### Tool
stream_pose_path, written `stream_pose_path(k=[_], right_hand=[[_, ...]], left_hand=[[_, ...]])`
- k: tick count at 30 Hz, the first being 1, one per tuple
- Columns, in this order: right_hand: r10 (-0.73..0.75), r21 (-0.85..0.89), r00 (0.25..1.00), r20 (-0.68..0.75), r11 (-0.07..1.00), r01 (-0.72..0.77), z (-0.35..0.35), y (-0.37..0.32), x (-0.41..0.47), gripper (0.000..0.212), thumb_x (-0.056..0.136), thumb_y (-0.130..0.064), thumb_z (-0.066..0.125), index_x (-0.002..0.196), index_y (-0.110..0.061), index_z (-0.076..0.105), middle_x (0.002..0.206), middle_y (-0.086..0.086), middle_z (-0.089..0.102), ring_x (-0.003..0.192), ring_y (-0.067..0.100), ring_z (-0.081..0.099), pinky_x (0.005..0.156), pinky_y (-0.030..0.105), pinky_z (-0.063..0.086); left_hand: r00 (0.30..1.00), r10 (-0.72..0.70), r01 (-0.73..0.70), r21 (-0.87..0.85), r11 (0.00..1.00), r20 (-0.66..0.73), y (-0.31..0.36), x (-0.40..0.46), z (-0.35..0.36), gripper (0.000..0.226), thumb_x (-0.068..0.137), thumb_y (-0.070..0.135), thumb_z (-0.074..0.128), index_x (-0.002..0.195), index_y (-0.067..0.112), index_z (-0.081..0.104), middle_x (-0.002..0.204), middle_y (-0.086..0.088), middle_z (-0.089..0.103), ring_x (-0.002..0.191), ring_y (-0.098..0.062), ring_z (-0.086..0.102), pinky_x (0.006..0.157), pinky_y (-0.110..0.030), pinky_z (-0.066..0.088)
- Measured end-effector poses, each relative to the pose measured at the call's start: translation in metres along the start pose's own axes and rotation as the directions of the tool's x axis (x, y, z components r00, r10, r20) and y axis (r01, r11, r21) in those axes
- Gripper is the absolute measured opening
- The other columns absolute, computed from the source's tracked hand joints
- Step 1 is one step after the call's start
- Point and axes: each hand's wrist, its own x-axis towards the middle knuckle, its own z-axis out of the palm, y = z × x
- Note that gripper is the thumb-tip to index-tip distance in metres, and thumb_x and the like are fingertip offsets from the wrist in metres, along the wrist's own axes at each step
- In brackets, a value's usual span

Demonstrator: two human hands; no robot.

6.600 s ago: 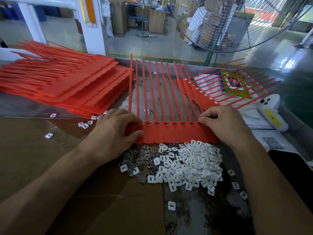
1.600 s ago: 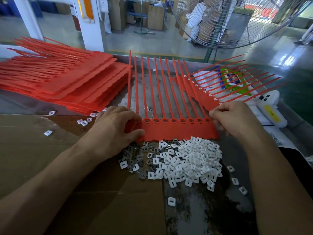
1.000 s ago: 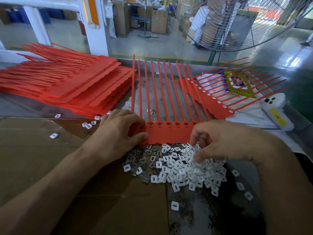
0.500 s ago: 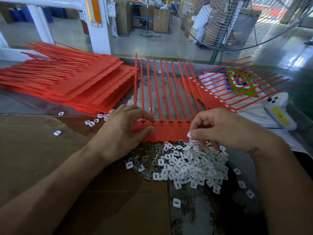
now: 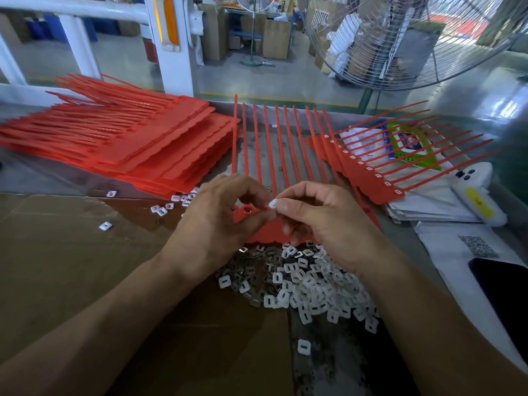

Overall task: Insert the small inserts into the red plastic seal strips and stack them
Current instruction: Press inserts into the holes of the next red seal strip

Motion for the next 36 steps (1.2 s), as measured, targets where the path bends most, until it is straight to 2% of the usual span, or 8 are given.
stream_pose_path(k=[13, 19, 25, 30, 36], right_hand=[[-0.083, -0.098, 0.996, -0.013, 0.992, 0.081, 0.0000, -0.0002, -0.0031, 0.009, 0.096, -0.010, 0.071, 0.095, -0.016, 0.077, 0.074, 0.002, 0.070, 0.067, 0.016, 0.068, 0.062, 0.028, 0.058], [-0.063, -0.086, 0.998, -0.025, 0.994, 0.061, 0.0021, 0.0019, -0.0031, 0.005, 0.096, -0.012, 0.072, 0.097, -0.014, 0.077, 0.072, 0.002, 0.071, 0.066, 0.016, 0.068, 0.062, 0.029, 0.059], [-0.036, -0.117, 0.999, -0.018, 0.993, 0.034, 0.0018, 0.0039, -0.0032, 0.006, 0.096, -0.017, 0.073, 0.095, -0.021, 0.078, 0.072, 0.004, 0.071, 0.067, 0.019, 0.069, 0.063, 0.030, 0.058], [0.013, -0.145, 1.000, 0.002, 0.989, -0.013, 0.0005, 0.0042, -0.0028, 0.005, 0.097, -0.020, 0.071, 0.098, -0.021, 0.076, 0.070, 0.005, 0.071, 0.065, 0.025, 0.068, 0.065, 0.034, 0.058], [0.035, -0.129, 0.999, 0.042, 0.991, -0.029, 0.0008, 0.0001, -0.0052, 0.007, 0.099, -0.018, 0.069, 0.096, -0.015, 0.075, 0.071, 0.003, 0.070, 0.065, 0.023, 0.066, 0.061, 0.028, 0.056]], left_hand=[[0.995, 0.090, -0.088, 0.073, 0.993, -0.031, 0.0007, -0.0007, -0.0019, 0.012, 0.087, 0.040, 0.071, 0.095, 0.033, 0.066, 0.092, 0.025, 0.061, 0.094, 0.000, 0.057, 0.088, -0.016, 0.038], [0.995, 0.097, -0.094, 0.088, 0.992, -0.028, 0.0001, -0.0007, -0.0010, 0.015, 0.086, 0.040, 0.073, 0.096, 0.030, 0.068, 0.093, 0.025, 0.060, 0.095, 0.001, 0.056, 0.087, -0.018, 0.039], [0.993, 0.118, -0.116, 0.105, 0.988, -0.017, 0.0023, -0.0004, -0.0018, 0.016, 0.087, 0.041, 0.071, 0.098, 0.030, 0.068, 0.093, 0.024, 0.059, 0.094, 0.000, 0.055, 0.089, -0.027, 0.041], [0.992, 0.129, -0.129, 0.109, 0.986, 0.008, 0.0028, 0.0005, -0.0039, 0.018, 0.088, 0.037, 0.070, 0.101, 0.024, 0.072, 0.095, 0.017, 0.065, 0.092, -0.006, 0.058, 0.089, -0.039, 0.045], [0.986, 0.166, -0.169, 0.136, 0.976, 0.031, 0.0023, 0.0016, -0.0056, 0.027, 0.091, 0.038, 0.067, 0.106, 0.018, 0.076, 0.099, 0.010, 0.070, 0.093, -0.014, 0.062, 0.087, -0.043, 0.048]])
